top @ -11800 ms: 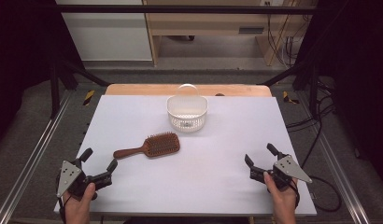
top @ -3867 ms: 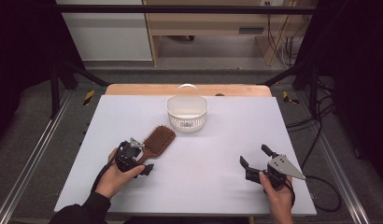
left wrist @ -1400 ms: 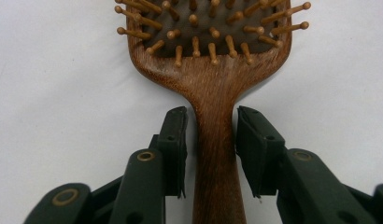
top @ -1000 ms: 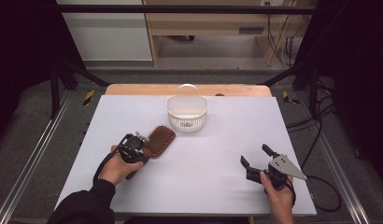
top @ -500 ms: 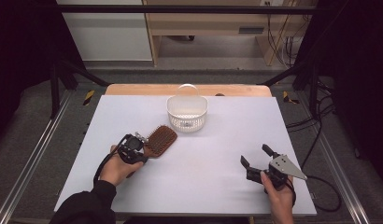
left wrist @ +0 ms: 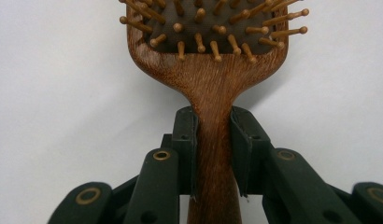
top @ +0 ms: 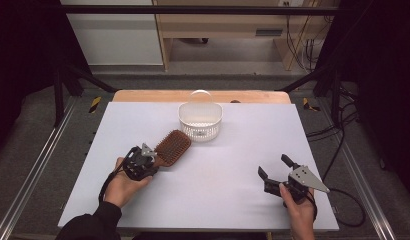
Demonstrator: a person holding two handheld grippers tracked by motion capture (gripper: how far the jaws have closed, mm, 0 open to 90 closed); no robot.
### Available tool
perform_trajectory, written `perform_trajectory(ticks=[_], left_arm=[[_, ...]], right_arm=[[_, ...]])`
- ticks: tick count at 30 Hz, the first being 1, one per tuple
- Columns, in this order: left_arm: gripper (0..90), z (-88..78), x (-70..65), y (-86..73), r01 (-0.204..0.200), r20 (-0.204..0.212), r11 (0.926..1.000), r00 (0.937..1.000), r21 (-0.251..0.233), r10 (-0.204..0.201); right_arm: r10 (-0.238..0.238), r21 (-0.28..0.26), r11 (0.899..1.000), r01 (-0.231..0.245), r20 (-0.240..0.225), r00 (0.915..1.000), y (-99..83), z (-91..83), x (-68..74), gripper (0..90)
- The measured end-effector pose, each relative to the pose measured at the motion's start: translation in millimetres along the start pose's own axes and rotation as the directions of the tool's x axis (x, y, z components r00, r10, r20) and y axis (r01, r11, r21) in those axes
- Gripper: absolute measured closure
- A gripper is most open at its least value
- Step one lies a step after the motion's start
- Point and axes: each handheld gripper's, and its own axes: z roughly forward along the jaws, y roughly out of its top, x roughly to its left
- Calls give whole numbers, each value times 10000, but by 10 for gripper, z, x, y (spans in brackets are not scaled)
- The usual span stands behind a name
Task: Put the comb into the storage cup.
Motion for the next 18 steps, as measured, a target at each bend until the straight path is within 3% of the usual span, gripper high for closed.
perform_trajectory(ticks=[7, 10, 16, 18], left_arm=[[724, -102, -93, -46, -19, -307, 9945, 9995, -1043, -13], [724, -117, -146, -61, -335, -579, 9894, 9980, -1416, 256], [724, -85, -170, -101, 115, -394, 9813, 9990, -1919, -194], [725, -79, -176, -105, 193, -579, 9802, 9978, -1968, -312]], right_arm=[[164, 35, 9999, -164, -30, 9999, -1, -7, -1, 65], [287, 52, 9996, -286, -189, 9994, -9, -4, 11, 64], [481, 48, 9988, -479, -442, 9979, -19, 12, 33, 64], [525, -24, 9986, -527, -524, 9972, -9, 13, 45, 64]])
